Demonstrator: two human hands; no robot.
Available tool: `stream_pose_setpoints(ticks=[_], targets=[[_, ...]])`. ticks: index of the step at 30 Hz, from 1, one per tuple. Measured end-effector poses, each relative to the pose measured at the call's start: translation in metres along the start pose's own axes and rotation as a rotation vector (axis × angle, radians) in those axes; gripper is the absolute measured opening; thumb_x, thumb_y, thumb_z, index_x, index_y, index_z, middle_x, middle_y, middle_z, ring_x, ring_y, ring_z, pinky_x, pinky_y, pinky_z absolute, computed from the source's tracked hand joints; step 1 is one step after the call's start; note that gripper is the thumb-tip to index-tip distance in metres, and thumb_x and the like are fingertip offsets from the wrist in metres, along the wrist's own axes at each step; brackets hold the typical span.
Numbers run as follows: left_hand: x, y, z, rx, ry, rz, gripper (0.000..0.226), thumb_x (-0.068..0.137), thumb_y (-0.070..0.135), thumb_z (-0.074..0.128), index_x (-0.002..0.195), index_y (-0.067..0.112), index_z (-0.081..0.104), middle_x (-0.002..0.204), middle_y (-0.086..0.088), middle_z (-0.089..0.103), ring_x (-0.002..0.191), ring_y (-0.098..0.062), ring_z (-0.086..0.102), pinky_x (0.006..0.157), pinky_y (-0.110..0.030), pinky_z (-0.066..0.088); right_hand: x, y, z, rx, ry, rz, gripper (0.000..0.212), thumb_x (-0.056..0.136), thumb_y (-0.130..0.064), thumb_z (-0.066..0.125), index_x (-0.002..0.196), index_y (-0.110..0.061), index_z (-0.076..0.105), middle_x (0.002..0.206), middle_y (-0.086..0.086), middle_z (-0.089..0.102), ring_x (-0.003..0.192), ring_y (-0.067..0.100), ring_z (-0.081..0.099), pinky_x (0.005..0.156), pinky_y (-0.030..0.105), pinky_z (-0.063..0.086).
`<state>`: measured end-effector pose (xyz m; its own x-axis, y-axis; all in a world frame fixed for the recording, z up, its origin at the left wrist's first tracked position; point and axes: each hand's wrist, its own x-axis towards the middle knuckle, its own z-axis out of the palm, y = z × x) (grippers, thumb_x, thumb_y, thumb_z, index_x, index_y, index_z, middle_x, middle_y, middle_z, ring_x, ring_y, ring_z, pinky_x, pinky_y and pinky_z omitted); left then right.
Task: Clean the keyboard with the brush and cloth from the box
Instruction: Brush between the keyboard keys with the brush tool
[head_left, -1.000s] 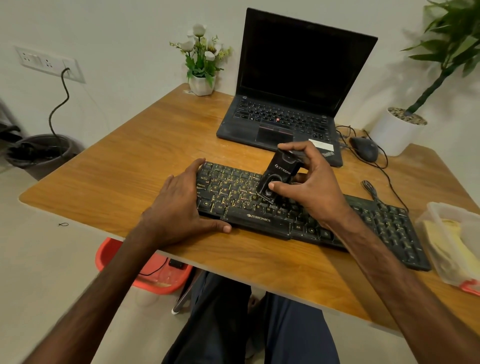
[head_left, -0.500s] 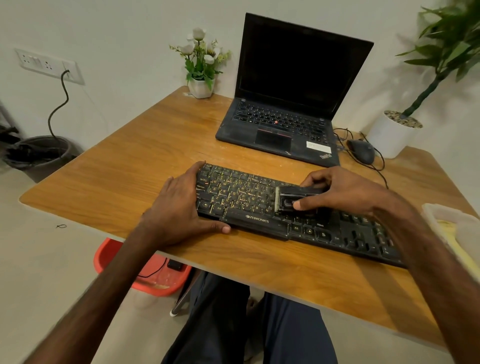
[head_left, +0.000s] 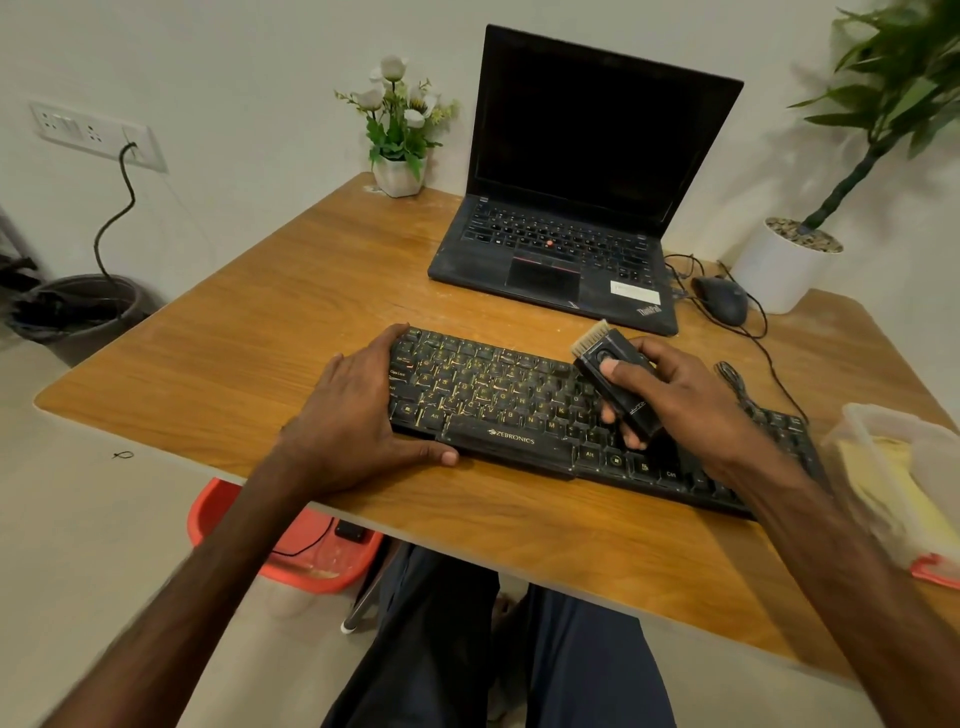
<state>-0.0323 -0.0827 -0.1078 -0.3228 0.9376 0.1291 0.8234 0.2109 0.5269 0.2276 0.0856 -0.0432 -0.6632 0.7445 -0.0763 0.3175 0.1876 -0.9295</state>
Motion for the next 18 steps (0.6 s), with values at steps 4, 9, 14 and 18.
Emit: stream_pose_setpoints(ticks=[4,9,14,18], targets=[[-0.0005,0.0003,0.0001,-0.001,0.003,-0.003,0.147,0.042,0.095,0.060,0.157,0.023,0.004,0.157,-0.004,0.033,0.141,-0.022,0.031,0.120,-0.050,0.024,-0.0018,0.0029,0.0026,0.015,0.022,-0.017,0.026,0.095,-0.029,0.061,0.117,-0.015,0.057,0.076,0.016,0.070,0.050,0.027,0.056,0.050,0.034,0.047],[0.0000,0.0002,0.0001,-0.003,0.005,-0.004,0.147,0.041,0.096,0.059,0.157,0.023,0.005,0.156,-0.004,0.034,0.140,-0.022,0.032,0.120,-0.050,0.025,-0.0050,-0.0008,0.0004,0.101,-0.020,0.027,0.032,0.093,-0.027,0.061,0.121,-0.014,0.056,0.089,0.019,0.073,0.064,0.029,0.063,0.052,0.032,0.050],[-0.0003,0.0003,-0.0001,-0.005,-0.005,-0.007,0.148,0.041,0.097,0.057,0.157,0.023,0.005,0.157,-0.004,0.032,0.141,-0.022,0.031,0.120,-0.050,0.024,-0.0073,-0.0039,-0.0023,0.153,-0.062,0.064,0.039,0.086,-0.029,0.063,0.123,-0.018,0.056,0.100,0.015,0.074,0.070,0.028,0.067,0.050,0.031,0.053],[-0.0004,0.0005,-0.0004,0.001,0.003,-0.005,0.147,0.041,0.098,0.056,0.157,0.023,0.005,0.156,-0.004,0.033,0.141,-0.023,0.031,0.120,-0.050,0.024,-0.0085,-0.0044,-0.0024,0.143,-0.065,0.069,0.039,0.086,-0.031,0.061,0.125,-0.027,0.057,0.098,0.016,0.074,0.070,0.028,0.066,0.052,0.032,0.054]])
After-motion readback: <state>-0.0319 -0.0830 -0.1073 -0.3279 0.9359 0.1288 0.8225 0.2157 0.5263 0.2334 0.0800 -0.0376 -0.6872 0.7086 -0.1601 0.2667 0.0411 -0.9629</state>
